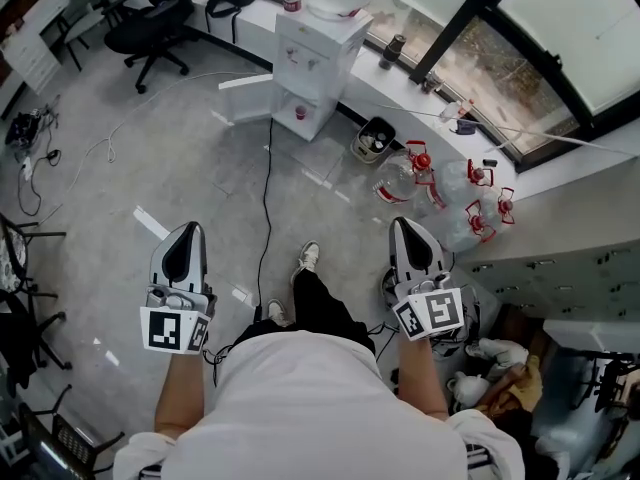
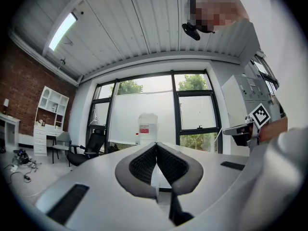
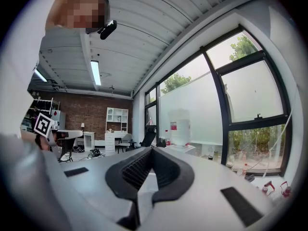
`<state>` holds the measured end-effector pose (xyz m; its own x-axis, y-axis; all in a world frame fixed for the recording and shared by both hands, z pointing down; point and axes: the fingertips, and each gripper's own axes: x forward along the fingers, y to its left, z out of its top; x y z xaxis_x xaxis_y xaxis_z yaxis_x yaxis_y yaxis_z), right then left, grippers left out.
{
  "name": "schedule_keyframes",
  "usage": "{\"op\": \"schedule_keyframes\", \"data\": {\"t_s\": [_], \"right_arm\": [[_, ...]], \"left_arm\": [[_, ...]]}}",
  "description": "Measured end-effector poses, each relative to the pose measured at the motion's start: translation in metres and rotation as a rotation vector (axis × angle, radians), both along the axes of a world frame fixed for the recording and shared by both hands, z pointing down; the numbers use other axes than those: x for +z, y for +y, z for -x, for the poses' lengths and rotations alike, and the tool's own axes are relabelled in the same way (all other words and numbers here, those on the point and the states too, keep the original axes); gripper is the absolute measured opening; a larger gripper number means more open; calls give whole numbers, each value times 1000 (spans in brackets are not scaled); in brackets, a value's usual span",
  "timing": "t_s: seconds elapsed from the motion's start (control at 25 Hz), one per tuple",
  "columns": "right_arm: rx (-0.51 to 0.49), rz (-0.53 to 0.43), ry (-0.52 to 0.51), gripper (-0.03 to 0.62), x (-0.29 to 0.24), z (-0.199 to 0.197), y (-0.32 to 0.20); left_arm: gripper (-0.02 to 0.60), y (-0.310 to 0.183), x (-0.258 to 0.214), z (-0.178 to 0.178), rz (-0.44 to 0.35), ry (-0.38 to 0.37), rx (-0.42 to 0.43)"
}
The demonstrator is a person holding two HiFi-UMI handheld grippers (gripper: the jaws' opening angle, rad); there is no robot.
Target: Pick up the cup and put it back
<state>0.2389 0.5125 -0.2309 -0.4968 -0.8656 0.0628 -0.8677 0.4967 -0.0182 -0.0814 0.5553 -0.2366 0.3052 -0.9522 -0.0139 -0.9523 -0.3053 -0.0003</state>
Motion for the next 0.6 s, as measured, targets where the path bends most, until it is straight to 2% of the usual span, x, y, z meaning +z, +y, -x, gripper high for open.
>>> {"op": "schedule_keyframes", "data": {"t_s": [0.28,0.4,0.6], "right_arm": [[-30,51,-46,21,30,13,-89],[-55,65,-65,20,39,14,-148],[-81,64,-75,21,37,5,-250]], "left_arm": [[23,-75,14,3,49,-34,-18],[23,-127,15,1,57,-44,-43],[23,-227,8,-25,61,-65,-24]]}}
